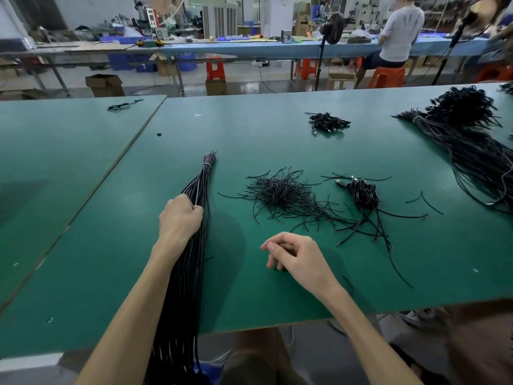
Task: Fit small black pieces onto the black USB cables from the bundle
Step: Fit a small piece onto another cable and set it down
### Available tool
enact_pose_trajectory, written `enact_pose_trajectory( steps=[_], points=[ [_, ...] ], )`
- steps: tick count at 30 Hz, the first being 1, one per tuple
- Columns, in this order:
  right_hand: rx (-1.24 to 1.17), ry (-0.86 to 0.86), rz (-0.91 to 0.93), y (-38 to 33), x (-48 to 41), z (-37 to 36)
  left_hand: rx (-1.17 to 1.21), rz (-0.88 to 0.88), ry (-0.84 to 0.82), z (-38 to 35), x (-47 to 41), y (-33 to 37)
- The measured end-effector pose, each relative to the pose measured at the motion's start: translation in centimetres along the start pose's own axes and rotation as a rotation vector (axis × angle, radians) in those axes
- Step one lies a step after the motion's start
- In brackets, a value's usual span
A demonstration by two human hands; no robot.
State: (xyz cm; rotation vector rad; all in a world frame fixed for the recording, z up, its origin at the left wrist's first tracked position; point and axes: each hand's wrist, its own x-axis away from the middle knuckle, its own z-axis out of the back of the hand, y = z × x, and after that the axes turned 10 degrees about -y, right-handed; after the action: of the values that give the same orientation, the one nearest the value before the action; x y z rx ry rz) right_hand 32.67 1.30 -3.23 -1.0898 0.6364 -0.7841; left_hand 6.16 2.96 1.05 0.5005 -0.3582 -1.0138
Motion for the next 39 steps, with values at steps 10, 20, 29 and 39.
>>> enact_pose_trajectory(
  steps=[10, 20, 29, 39],
  points=[
    [-0.02, 0.003, 0.004, 0.0, 0.1, -0.1, -0.017, -0.077, -0.335, 0.4, 2.8, 0.4],
    [0.013, -0.028, -0.002, 0.0, 0.1, -0.1, 0.003, -0.309, -0.429, 1.9, 4.7, 0.9],
    [-0.064, 0.018, 0.042, -0.3, 0.1, 0.1, 0.037, -0.495, -0.594, -1.6, 9.5, 6.0],
    [-0.248, 0.289, 0.01, 0.1, 0.0, 0.4, 0.229, -0.488, -1.162, 1.1, 8.0, 2.0]
  ],
)
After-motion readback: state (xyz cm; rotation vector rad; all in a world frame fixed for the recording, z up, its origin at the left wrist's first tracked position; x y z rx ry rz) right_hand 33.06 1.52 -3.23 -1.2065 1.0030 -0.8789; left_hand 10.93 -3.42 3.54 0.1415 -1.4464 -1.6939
